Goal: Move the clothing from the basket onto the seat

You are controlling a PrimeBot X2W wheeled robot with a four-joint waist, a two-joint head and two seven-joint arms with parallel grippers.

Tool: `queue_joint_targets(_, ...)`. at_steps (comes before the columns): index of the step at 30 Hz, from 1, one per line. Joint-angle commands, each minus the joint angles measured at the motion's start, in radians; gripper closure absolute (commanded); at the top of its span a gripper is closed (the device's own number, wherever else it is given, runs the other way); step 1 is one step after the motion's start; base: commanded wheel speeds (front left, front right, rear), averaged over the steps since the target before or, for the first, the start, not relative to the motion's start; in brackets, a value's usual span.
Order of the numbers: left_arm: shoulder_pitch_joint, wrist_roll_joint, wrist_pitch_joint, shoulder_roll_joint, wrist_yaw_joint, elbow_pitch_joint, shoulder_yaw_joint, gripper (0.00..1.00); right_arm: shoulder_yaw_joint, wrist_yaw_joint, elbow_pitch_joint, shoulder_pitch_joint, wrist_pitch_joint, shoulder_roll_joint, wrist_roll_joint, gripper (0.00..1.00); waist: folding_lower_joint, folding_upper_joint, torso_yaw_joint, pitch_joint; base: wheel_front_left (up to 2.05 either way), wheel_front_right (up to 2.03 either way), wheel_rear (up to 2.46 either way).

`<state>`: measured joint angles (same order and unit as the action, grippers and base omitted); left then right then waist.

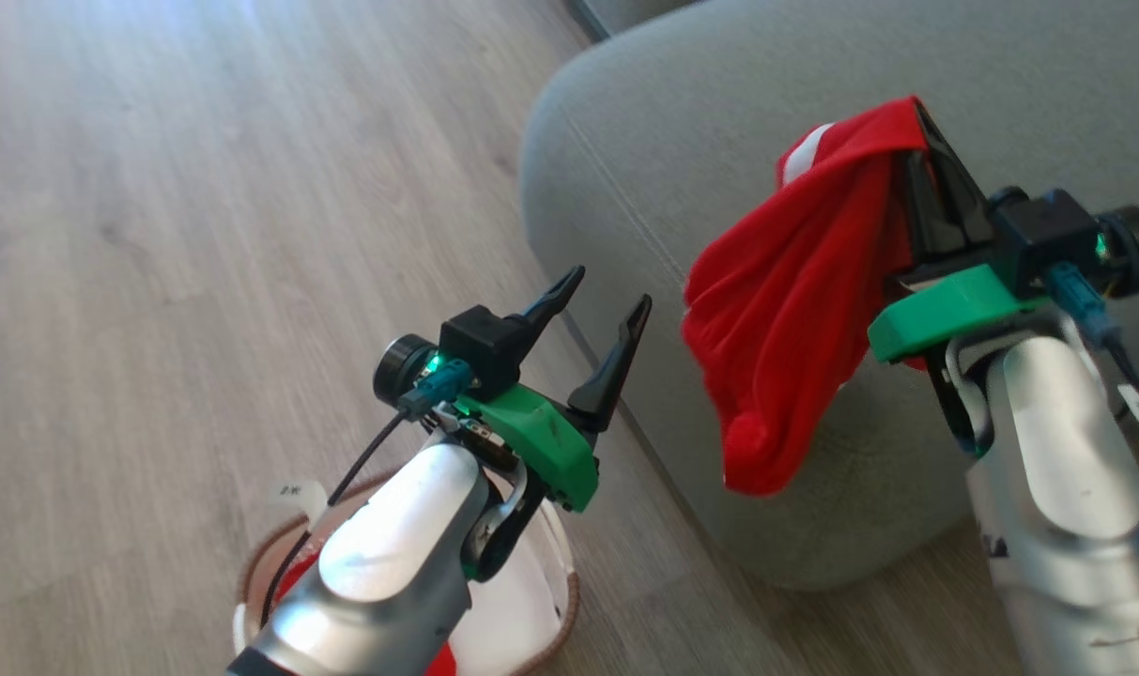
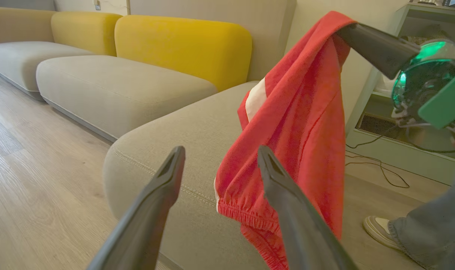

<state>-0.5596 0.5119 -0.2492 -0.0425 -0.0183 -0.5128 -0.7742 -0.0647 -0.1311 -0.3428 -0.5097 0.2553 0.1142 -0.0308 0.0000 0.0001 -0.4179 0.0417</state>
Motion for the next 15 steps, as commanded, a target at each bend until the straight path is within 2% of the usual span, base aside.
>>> queue_joint_targets(1,-0.042,-0.011,-0.013,-0.008,0.001,0.036,0.025,0.0,-0.028,0.0,0.032,-0.066,0.006,0.007,0.007,1.0,0.0,-0.0001,-0.026,0.03,0.0,0.0,0.0)
queue_joint_targets(9,-0.078,-0.03,-0.013,-0.008,0.014,0.044,0.0,0.0,-0.086,0.0,-0.014,-0.164,0.006,0.04,0.033,1.0,0.0,-0.0001,0.006,0.095,0.0,0.0,0.0)
queue_joint_targets(15,-0.113,-0.068,-0.013,-0.008,0.022,0.046,0.009,0.0,-0.087,0.0,-0.102,-0.349,0.006,0.103,0.054,1.0,0.0,-0.0001,0.071,0.17,0.0,0.0,0.0)
